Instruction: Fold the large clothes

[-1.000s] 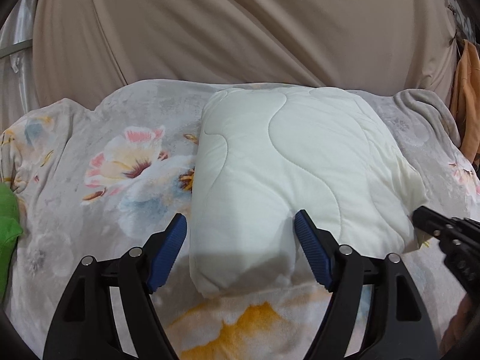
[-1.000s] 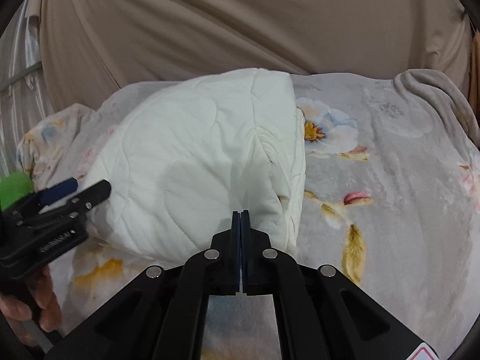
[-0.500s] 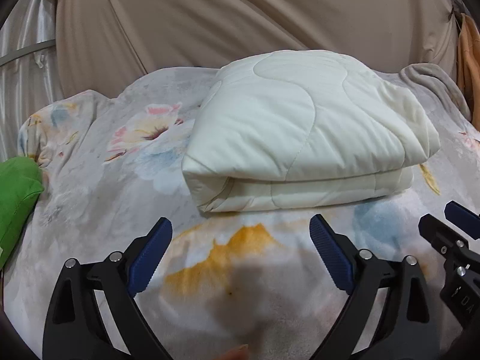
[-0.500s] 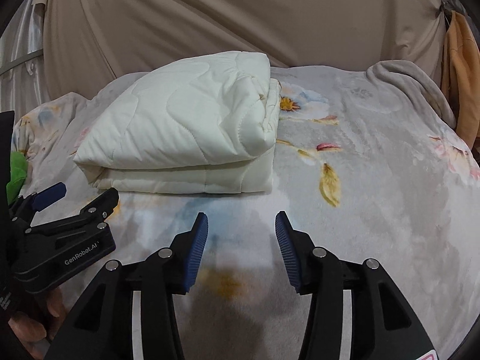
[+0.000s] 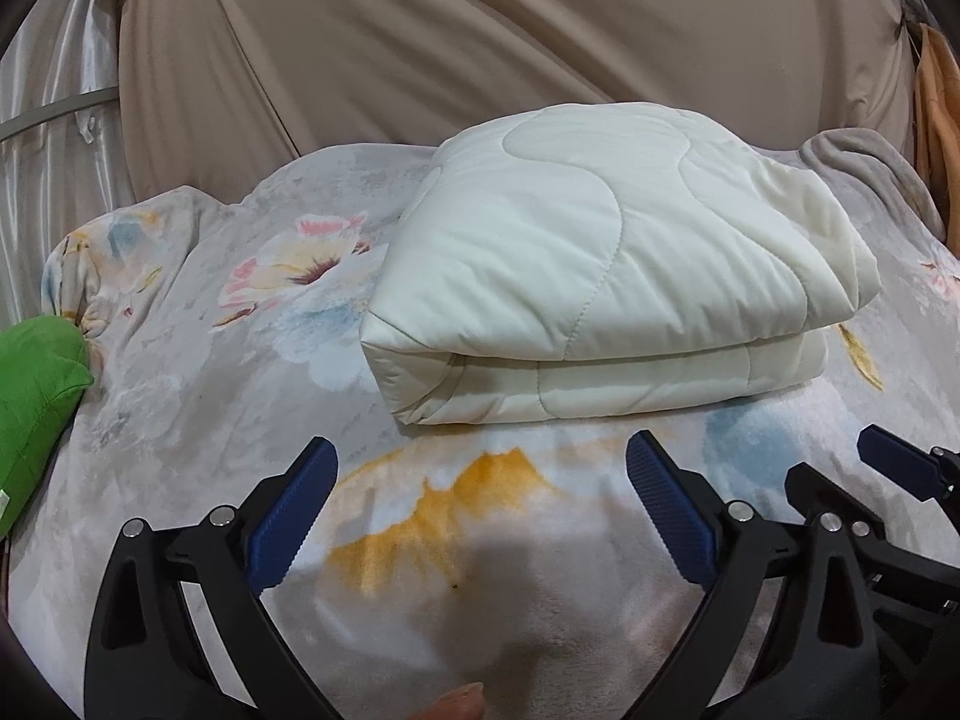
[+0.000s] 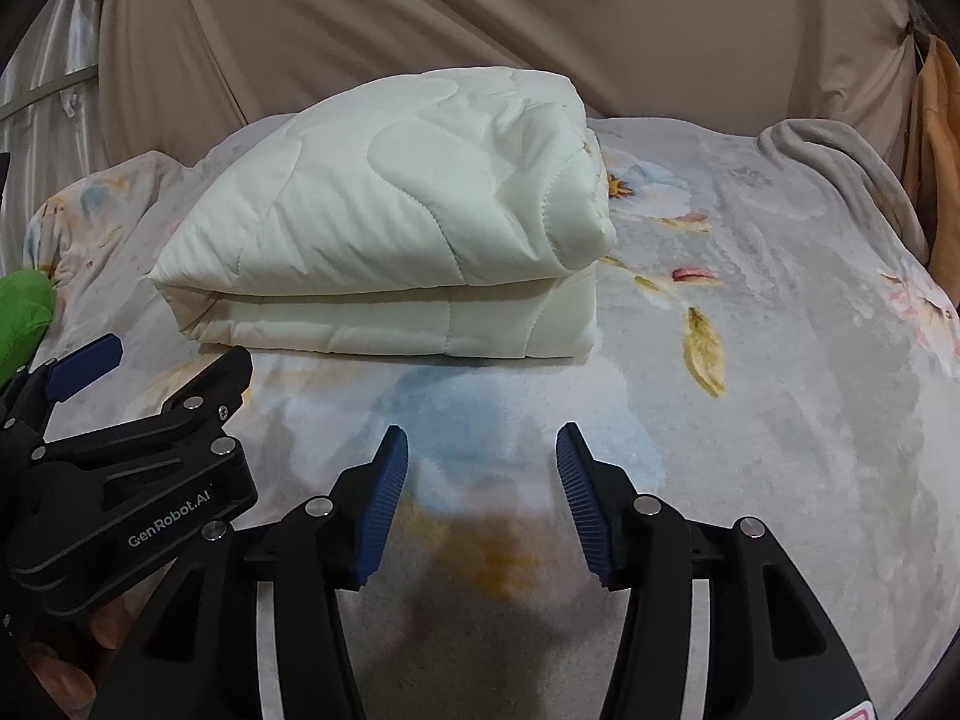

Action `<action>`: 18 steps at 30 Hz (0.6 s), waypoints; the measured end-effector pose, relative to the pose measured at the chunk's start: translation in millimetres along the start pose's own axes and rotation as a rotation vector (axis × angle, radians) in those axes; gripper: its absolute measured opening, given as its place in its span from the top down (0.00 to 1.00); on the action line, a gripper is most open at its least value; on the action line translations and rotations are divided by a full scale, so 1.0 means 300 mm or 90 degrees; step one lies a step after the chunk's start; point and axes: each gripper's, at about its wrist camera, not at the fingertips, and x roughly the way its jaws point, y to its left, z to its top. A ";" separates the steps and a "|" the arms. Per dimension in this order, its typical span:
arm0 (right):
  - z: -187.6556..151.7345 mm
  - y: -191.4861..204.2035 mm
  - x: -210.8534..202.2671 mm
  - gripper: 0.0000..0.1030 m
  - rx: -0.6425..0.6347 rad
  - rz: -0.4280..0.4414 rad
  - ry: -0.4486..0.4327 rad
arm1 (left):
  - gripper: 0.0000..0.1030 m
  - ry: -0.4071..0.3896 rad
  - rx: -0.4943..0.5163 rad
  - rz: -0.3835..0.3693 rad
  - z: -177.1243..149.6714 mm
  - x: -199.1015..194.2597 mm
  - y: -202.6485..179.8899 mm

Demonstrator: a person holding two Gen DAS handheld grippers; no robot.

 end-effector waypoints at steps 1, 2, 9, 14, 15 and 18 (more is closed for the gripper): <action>-0.001 0.000 0.000 0.50 0.001 0.000 0.000 | 0.08 0.001 0.001 0.000 0.000 0.002 -0.002; -0.001 -0.001 0.002 0.50 0.002 0.001 0.001 | 0.08 0.003 0.002 -0.001 -0.001 0.005 -0.003; 0.002 -0.006 0.009 0.50 0.002 0.000 0.006 | 0.08 0.008 0.008 0.003 -0.003 0.011 -0.005; 0.003 -0.007 0.010 0.50 0.000 -0.006 0.005 | 0.08 0.009 0.009 0.006 -0.003 0.012 -0.007; 0.002 -0.005 0.009 0.50 0.001 -0.008 0.005 | 0.08 0.008 0.009 0.005 -0.003 0.012 -0.007; 0.001 -0.001 0.009 0.50 0.003 -0.012 0.005 | 0.08 0.010 0.007 0.006 -0.003 0.013 -0.006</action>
